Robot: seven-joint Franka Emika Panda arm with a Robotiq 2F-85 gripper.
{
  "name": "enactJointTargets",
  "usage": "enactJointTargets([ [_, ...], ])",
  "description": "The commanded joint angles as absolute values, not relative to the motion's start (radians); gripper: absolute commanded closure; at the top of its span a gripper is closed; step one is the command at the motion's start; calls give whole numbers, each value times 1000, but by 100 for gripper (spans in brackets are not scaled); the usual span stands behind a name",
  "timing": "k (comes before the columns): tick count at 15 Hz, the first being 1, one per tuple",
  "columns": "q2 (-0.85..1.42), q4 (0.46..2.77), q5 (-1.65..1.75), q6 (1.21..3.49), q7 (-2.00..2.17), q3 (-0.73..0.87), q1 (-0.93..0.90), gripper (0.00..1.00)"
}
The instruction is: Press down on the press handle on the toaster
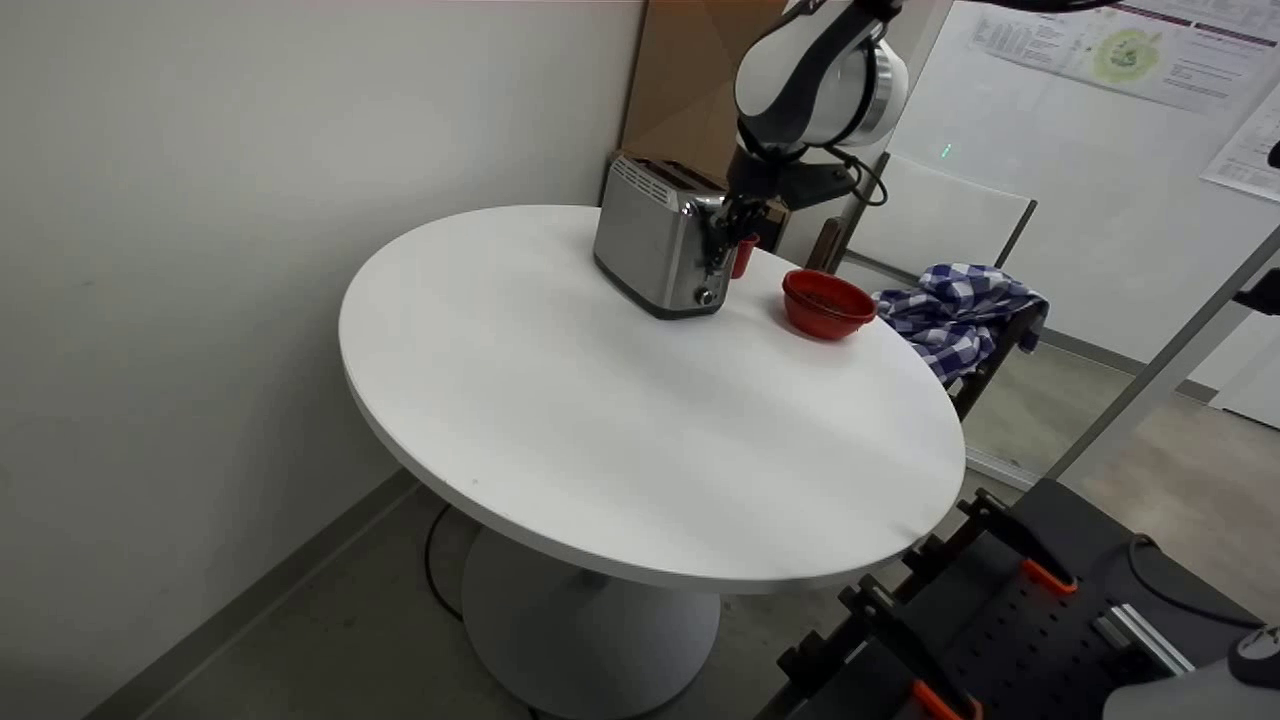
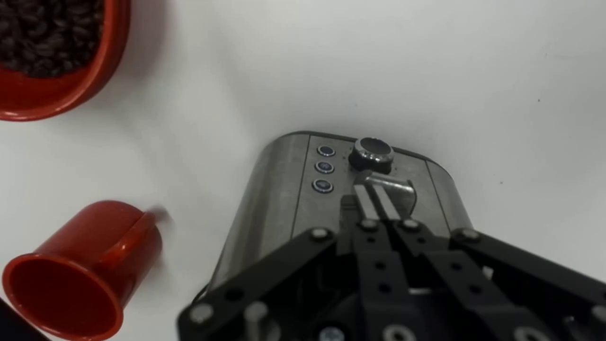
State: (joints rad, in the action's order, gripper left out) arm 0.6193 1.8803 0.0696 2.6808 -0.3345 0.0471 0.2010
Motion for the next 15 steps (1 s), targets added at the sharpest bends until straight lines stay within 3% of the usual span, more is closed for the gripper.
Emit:
enactJointTargets([
  [1,689,1839,95,2685,-307,57,186,100],
  [9,696,1837,112,2663,-299,55,176,100],
  [10,684,1832,113,2626,-299,57,175,74],
  [12,651,1816,77,2536,-312,31,199,67],
  [15,606,1795,20,2369,-345,-3,231,45],
])
